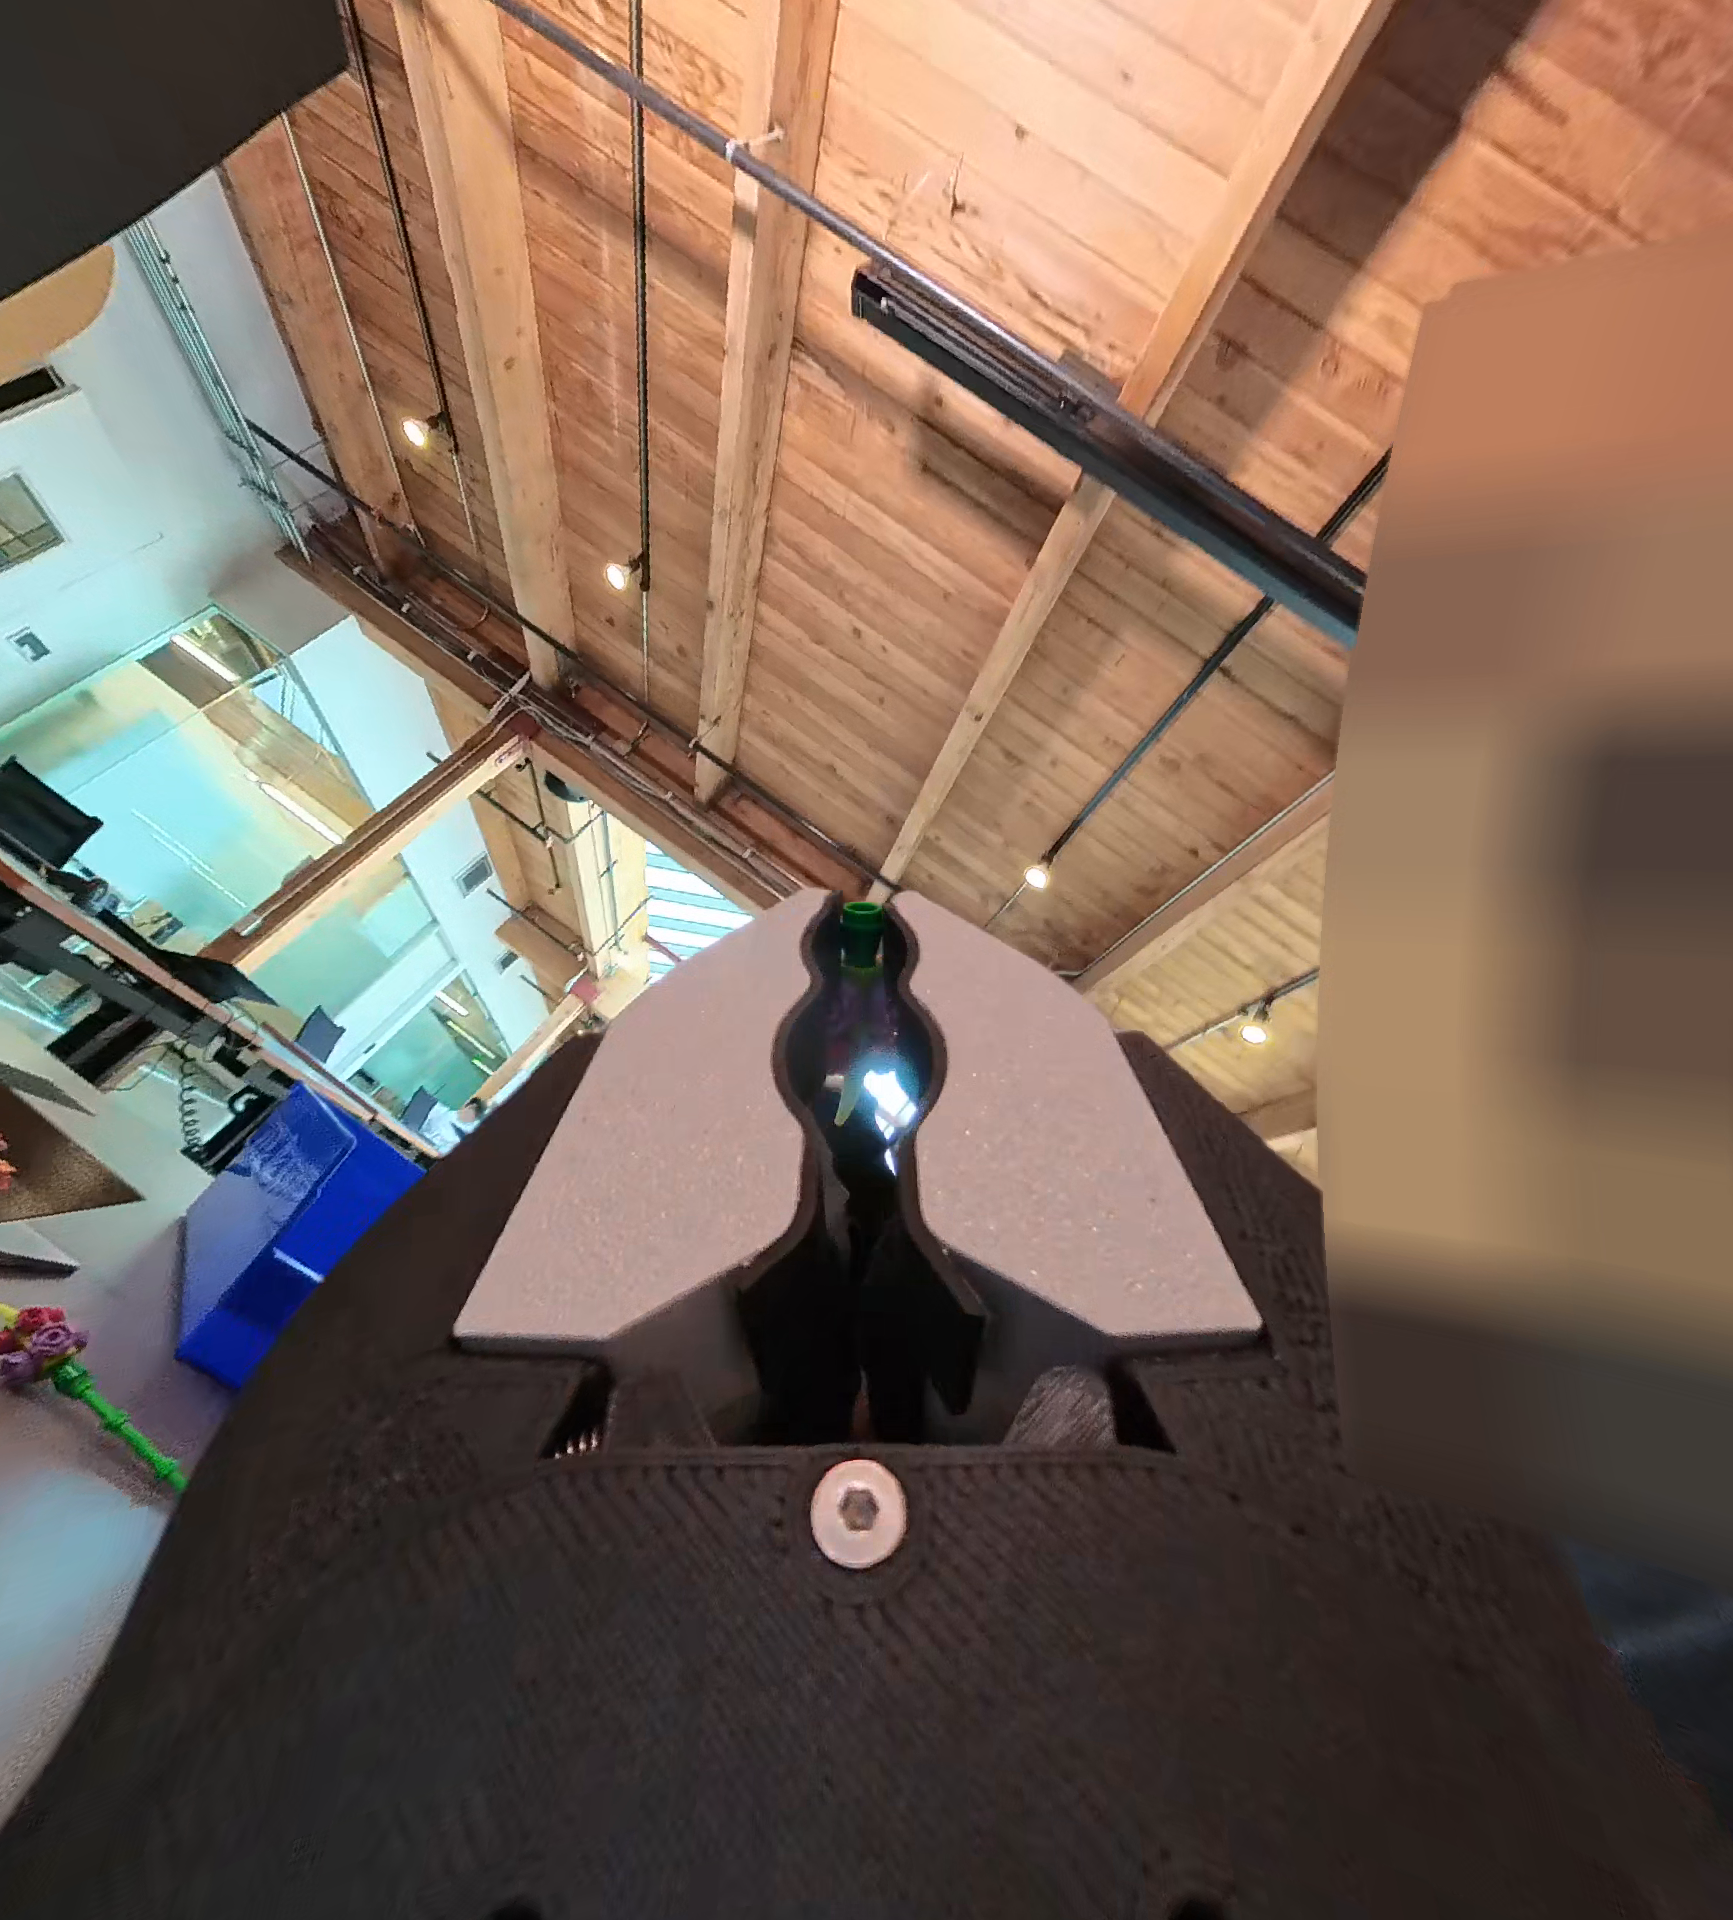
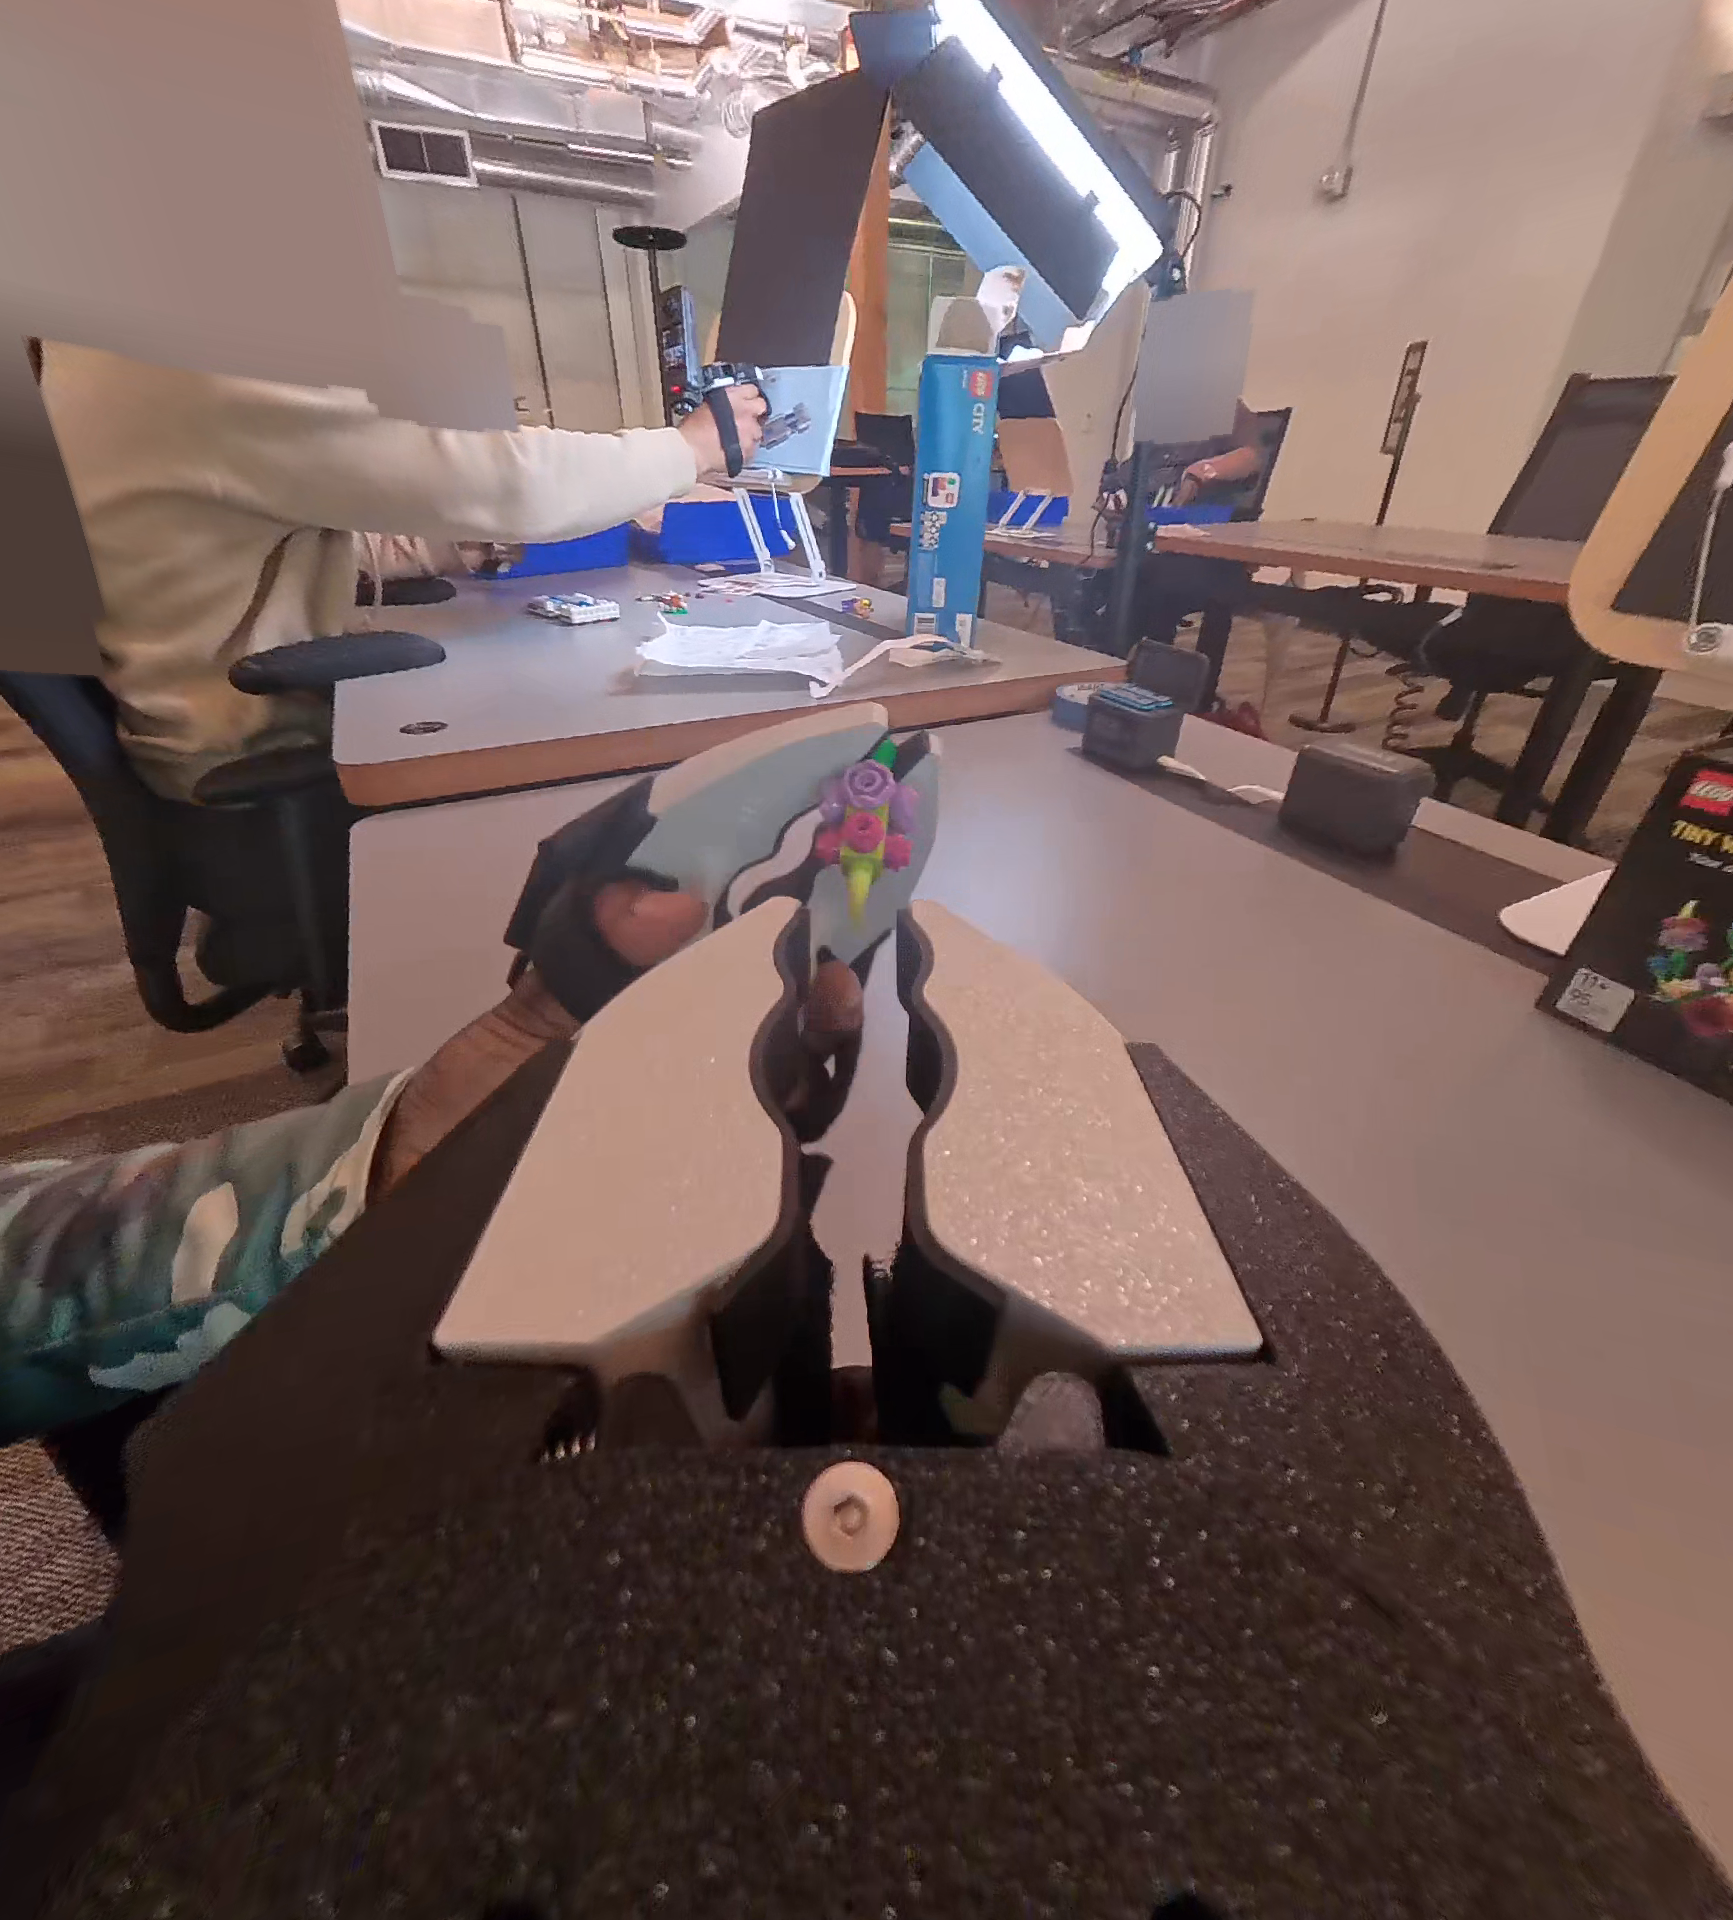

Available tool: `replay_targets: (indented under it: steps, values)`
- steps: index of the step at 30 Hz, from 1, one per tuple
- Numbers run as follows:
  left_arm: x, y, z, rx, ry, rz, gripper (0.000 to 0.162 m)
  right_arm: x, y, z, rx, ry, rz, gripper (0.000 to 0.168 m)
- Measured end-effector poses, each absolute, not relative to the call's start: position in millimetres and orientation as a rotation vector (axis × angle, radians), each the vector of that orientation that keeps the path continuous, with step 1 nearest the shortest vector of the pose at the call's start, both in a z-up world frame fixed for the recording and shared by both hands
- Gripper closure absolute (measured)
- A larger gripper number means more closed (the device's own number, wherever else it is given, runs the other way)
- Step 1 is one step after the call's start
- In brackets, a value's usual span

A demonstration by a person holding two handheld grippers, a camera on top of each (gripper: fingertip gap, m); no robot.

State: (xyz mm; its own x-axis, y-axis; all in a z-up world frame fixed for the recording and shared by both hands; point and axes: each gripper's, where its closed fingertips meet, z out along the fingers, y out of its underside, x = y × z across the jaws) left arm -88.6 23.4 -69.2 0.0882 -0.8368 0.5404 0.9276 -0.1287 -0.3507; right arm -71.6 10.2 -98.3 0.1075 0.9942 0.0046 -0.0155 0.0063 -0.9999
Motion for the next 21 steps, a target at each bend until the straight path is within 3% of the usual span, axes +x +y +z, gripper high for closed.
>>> replay_targets:
  steps: [5,10,13,15,19,21]
  values:
    - [-84,25,-73,-0.75,-0.182,-1.557,0.155,-76,13,-102,-1.249,-1.119,1.108,0.164]
    - [-80,27,-77,-0.797,-0.144,-1.552,0.155,-68,17,-104,-1.277,-1.14,1.141,0.165]
    - [-82,26,-74,-0.874,0.003,-1.463,0.128,-57,22,-109,-1.305,-1.186,1.103,0.165]
    - [-79,21,-79,-1.026,0.278,-1.232,0.122,-47,28,-118,-1.36,-1.25,1.029,0.165]
    - [-83,28,-138,-1.399,0.923,-0.214,0.116,-31,36,-142,-1.491,-1.411,0.83,0.165]
    - [-83,30,-144,-1.387,1.062,0.109,0.116,-28,38,-151,-1.537,-1.464,0.742,0.165]
